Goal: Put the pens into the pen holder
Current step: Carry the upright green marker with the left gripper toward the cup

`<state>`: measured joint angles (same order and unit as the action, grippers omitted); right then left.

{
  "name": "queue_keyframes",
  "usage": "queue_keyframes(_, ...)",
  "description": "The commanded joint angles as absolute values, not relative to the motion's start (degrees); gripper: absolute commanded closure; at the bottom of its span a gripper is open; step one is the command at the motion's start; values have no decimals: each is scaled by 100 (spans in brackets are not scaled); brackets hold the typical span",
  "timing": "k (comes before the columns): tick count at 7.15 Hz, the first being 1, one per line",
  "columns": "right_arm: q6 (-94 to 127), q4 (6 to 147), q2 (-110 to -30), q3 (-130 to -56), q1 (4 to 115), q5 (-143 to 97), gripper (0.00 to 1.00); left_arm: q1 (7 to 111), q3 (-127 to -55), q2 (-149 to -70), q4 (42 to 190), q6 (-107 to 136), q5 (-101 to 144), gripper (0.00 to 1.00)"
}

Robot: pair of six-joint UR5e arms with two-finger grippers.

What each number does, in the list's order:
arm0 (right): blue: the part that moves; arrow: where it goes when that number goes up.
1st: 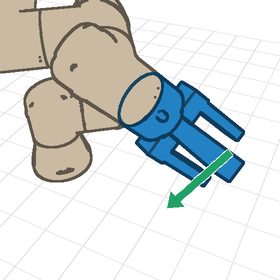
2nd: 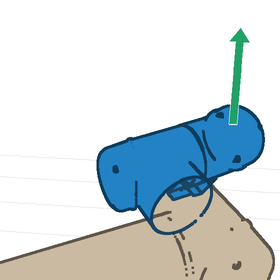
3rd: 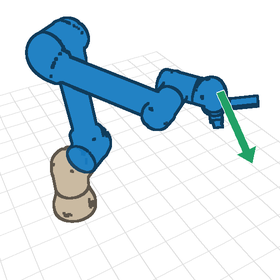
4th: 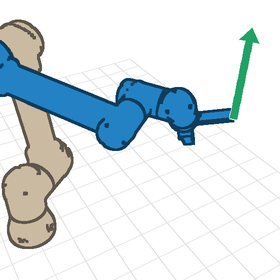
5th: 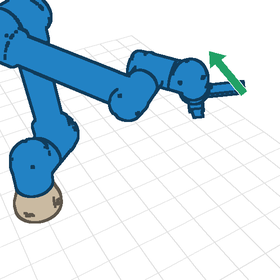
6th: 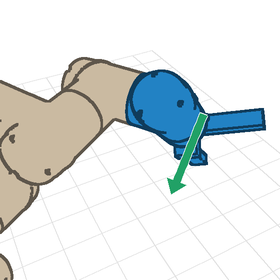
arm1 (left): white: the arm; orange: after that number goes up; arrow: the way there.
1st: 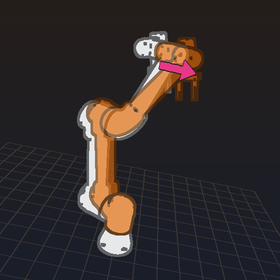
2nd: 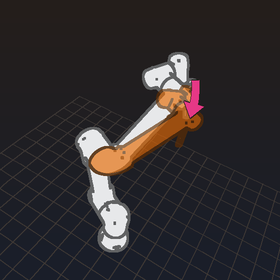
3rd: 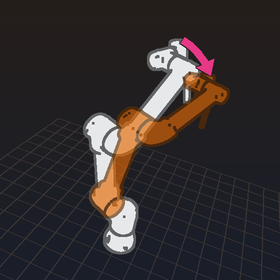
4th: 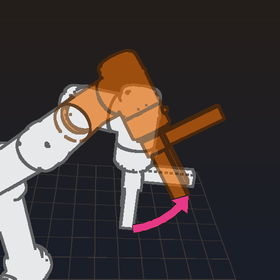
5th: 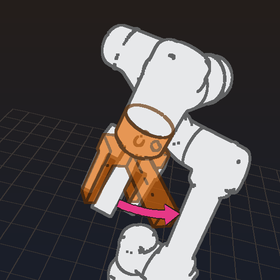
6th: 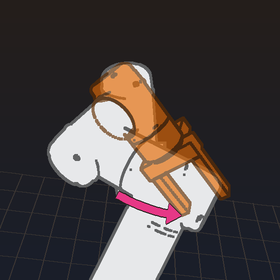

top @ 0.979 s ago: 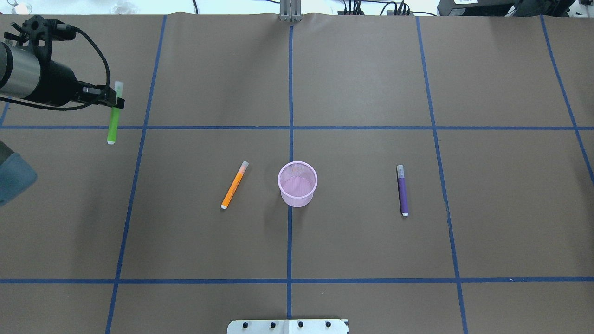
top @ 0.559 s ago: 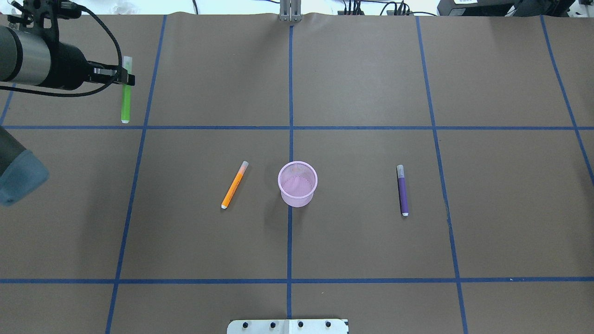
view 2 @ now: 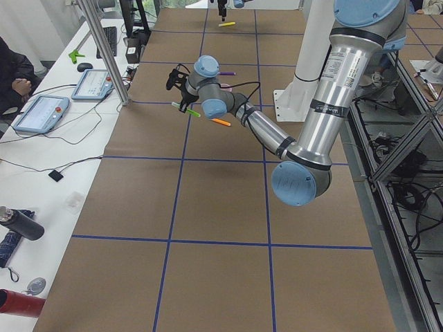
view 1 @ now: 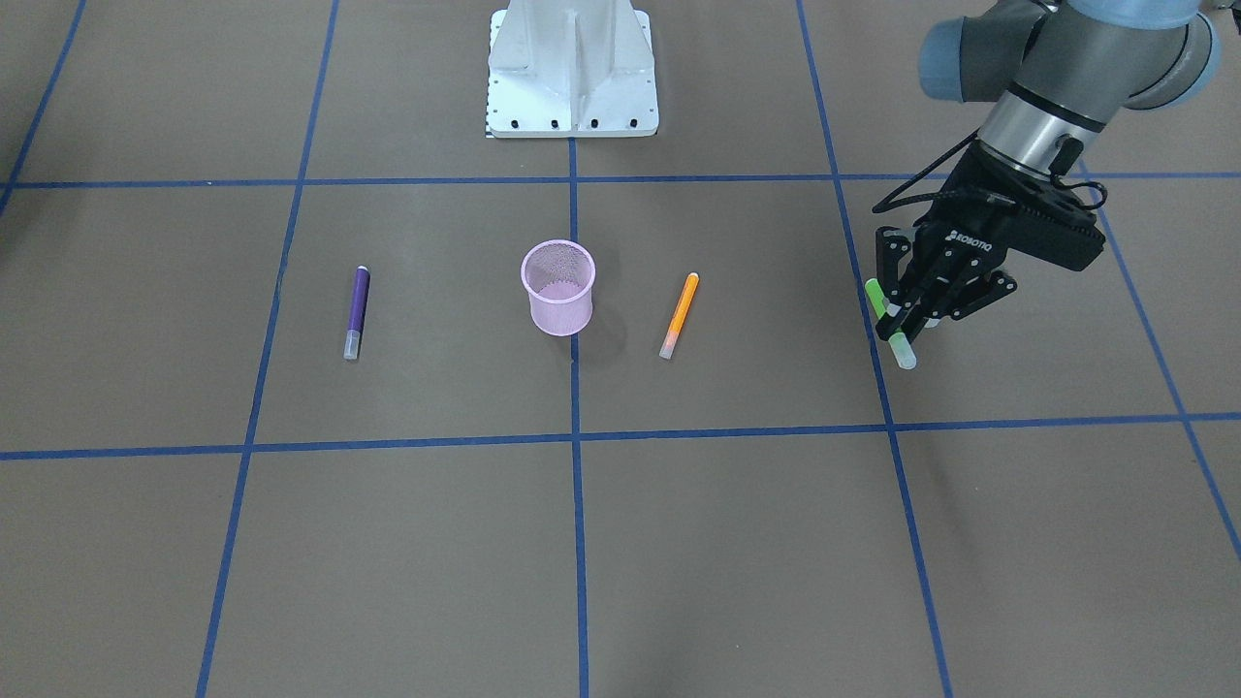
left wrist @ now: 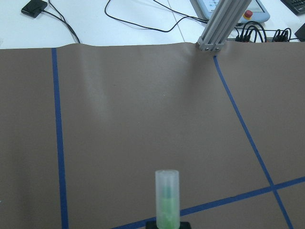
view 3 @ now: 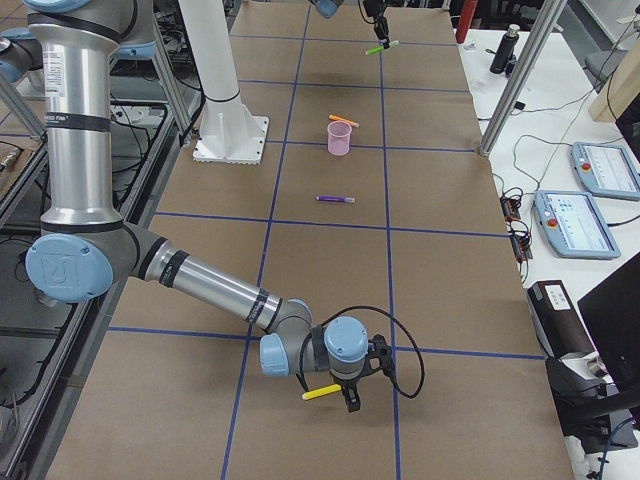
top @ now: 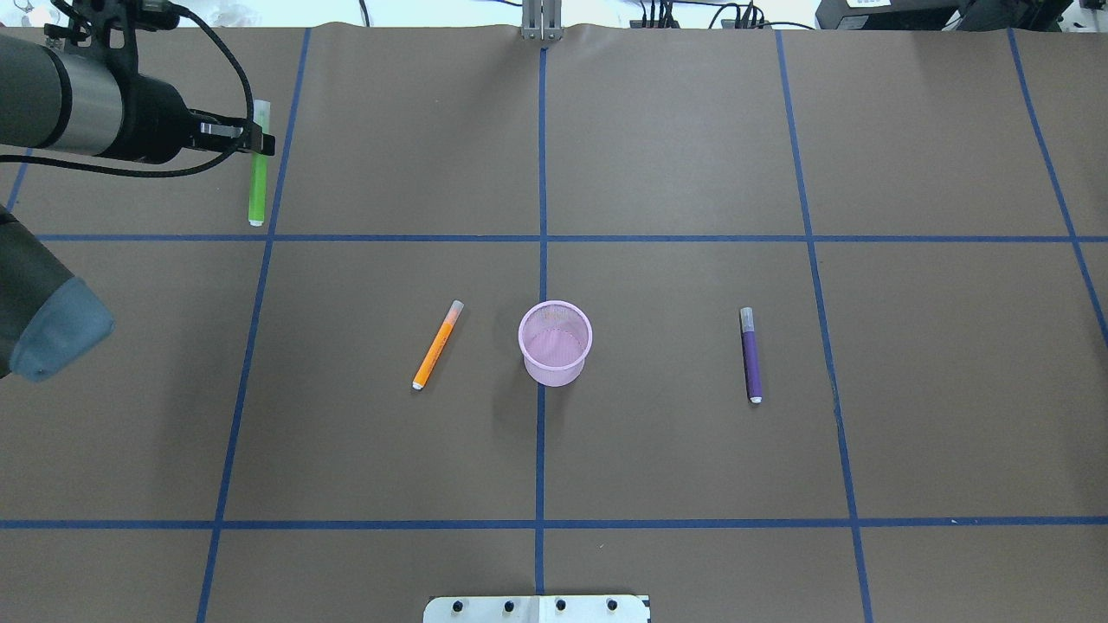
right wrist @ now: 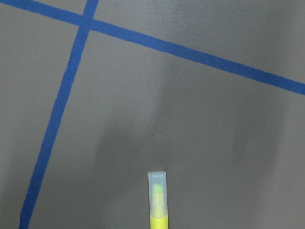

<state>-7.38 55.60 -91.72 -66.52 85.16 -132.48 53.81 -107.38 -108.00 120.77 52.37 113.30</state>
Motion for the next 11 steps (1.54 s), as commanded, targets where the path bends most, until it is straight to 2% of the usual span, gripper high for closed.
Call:
queue_keyframes(1,-729,5511,-9106,-6540,8499,-13367,3,5335,-10679,-10837,12076,5229,11329,100)
queue_keyframes(7,-712,5537,-8859,-6056,8175,-13263,5,5335,-10644,-10881,12067,5221,11329,100)
queue_keyframes(8,-712,5546,-8859,-6056,8156,-13263,15,5335,-10644,-10881,12067,5221,11329,100)
queue_keyframes(11,-729,5546,-8859,-6064,8147,-13263,72,5335,-10644,-10881,12067,5221,11329,100)
